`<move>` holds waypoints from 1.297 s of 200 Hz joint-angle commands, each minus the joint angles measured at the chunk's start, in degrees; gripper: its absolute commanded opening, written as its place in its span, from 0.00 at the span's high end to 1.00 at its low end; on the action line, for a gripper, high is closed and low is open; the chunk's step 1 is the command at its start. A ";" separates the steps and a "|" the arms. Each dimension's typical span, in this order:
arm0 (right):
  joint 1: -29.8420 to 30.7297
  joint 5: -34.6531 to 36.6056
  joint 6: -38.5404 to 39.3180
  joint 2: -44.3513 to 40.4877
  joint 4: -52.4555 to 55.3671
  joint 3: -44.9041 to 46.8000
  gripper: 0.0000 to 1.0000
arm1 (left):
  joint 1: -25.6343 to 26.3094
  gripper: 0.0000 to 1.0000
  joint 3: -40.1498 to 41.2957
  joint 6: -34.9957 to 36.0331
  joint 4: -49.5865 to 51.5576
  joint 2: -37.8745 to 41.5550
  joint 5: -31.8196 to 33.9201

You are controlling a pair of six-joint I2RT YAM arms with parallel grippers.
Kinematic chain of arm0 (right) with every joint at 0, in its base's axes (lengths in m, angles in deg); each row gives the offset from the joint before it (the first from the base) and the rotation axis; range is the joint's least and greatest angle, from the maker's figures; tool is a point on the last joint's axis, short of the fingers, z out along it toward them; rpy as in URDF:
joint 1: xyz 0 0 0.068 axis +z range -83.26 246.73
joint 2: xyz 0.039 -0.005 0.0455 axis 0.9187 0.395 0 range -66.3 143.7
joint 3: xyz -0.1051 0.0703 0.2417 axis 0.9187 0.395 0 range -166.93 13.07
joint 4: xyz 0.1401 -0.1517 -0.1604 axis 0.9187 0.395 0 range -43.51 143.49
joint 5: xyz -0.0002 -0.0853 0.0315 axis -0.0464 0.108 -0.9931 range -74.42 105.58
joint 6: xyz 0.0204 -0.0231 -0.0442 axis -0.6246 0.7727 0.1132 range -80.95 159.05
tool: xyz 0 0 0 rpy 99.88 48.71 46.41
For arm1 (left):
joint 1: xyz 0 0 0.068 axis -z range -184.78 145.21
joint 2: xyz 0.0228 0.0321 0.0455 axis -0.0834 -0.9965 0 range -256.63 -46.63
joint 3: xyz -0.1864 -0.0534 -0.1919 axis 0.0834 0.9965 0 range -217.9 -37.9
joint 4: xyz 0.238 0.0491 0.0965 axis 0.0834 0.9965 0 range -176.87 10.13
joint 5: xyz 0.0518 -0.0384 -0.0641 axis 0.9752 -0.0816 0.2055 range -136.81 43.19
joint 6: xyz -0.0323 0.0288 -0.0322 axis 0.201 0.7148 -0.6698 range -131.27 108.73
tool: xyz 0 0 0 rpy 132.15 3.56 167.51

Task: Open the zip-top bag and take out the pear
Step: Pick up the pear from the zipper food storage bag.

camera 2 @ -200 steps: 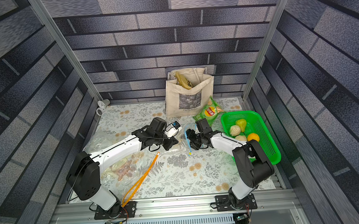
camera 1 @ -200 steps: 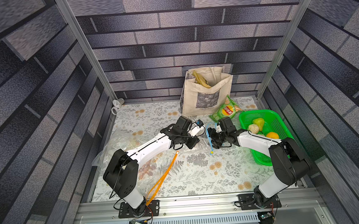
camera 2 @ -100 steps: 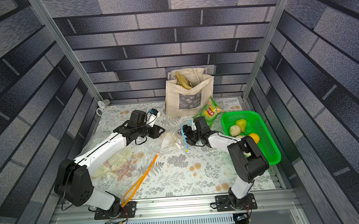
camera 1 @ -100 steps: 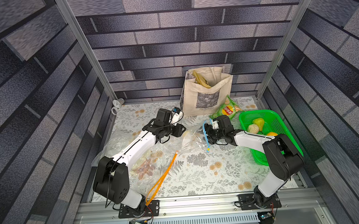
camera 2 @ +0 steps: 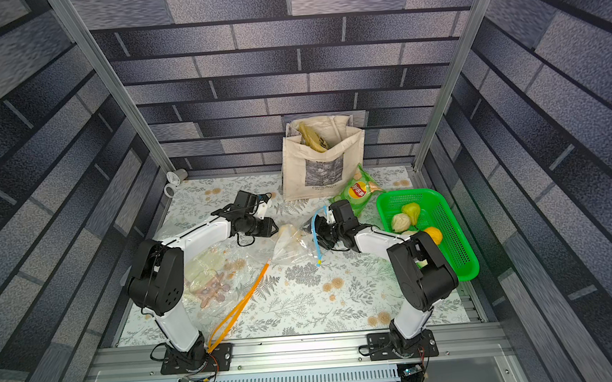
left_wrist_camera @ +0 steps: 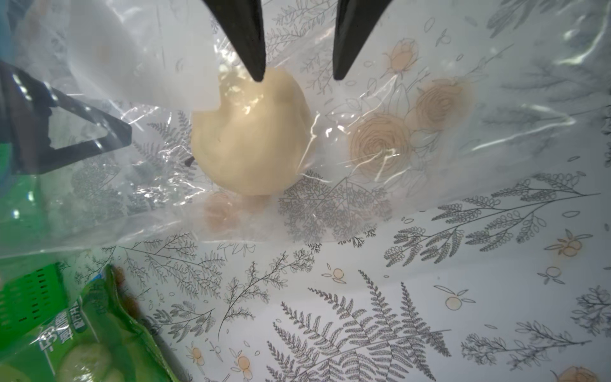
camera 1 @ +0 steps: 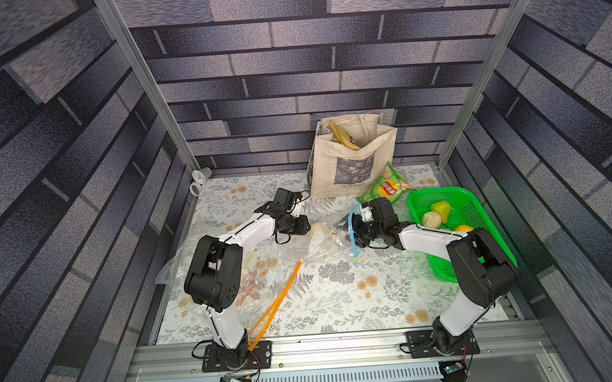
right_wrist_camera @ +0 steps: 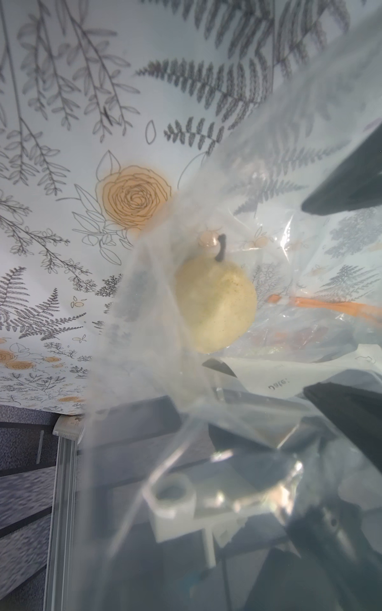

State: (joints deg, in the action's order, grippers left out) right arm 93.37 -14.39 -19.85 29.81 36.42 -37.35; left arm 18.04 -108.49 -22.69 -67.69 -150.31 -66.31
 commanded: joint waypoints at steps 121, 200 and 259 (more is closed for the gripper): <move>0.35 -0.28 -0.70 7.65 -5.29 -2.19 0.10 | 4.82 0.67 -4.66 -1.76 -5.52 -9.25 -10.08; 0.39 4.53 0.02 7.67 -0.04 -4.05 0.29 | 5.87 0.69 -6.84 -0.72 -2.35 -11.00 -8.53; -0.21 4.84 4.72 -0.04 10.15 -1.93 0.35 | 3.81 0.71 -5.60 -1.41 -1.42 -11.28 -7.12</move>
State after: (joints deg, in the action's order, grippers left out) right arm 93.35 -9.69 -18.51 33.81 39.98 -39.90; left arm 22.81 -114.04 -24.81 -70.99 -160.50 -74.38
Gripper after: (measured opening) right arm 0.646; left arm 0.296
